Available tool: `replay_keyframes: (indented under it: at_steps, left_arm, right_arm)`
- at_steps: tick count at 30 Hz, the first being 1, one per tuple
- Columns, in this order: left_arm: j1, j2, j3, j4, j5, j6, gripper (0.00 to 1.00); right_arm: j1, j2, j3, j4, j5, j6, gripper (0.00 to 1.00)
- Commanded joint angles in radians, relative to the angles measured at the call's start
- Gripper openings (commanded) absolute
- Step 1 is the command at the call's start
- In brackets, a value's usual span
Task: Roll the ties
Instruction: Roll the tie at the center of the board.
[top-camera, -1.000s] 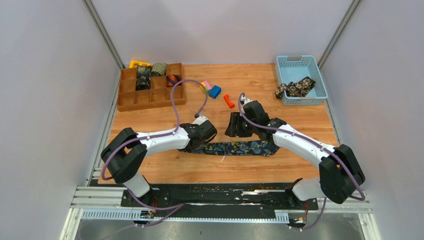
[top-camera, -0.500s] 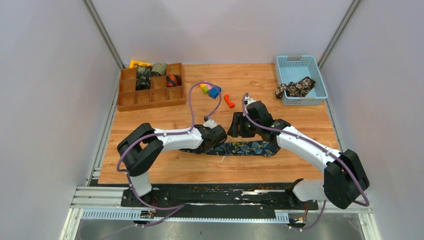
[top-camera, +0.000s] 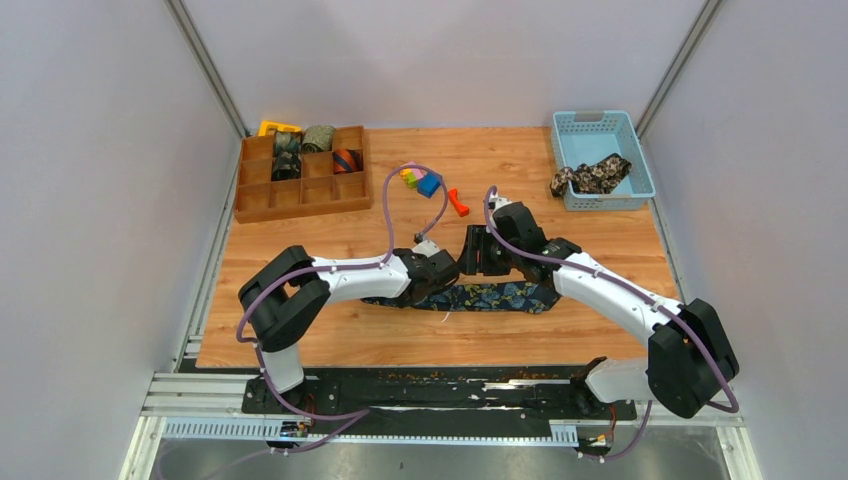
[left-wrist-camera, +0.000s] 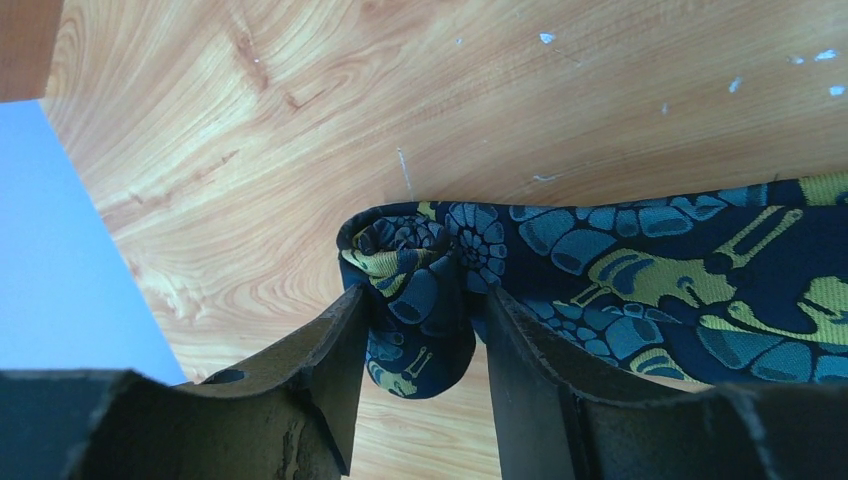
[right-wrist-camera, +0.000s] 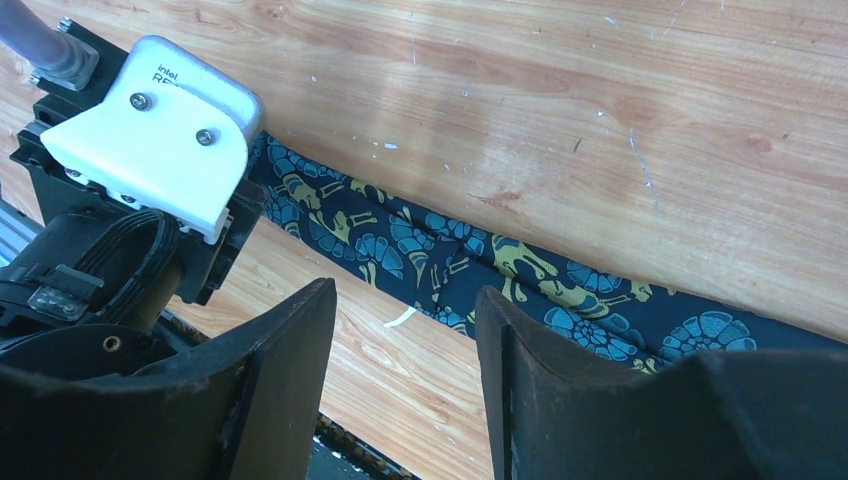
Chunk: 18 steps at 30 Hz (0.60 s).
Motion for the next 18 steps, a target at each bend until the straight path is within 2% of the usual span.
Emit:
replay_keyframes:
  at_steps: [1, 11, 18]
  left_arm:
    - [-0.008, -0.042, 0.032, 0.039, 0.065, -0.007, 0.53]
    - [-0.004, -0.112, -0.014, 0.146, 0.206, 0.011, 0.55]
    - [0.044, -0.169, -0.082, 0.226, 0.286, 0.011, 0.50]
  right_arm:
    - [-0.006, -0.034, 0.021, 0.002, 0.004, 0.001, 0.55]
    - [-0.006, -0.022, 0.031, 0.010, -0.011, 0.022, 0.54]
    - [-0.003, -0.007, 0.038, 0.021, -0.031, 0.031, 0.53]
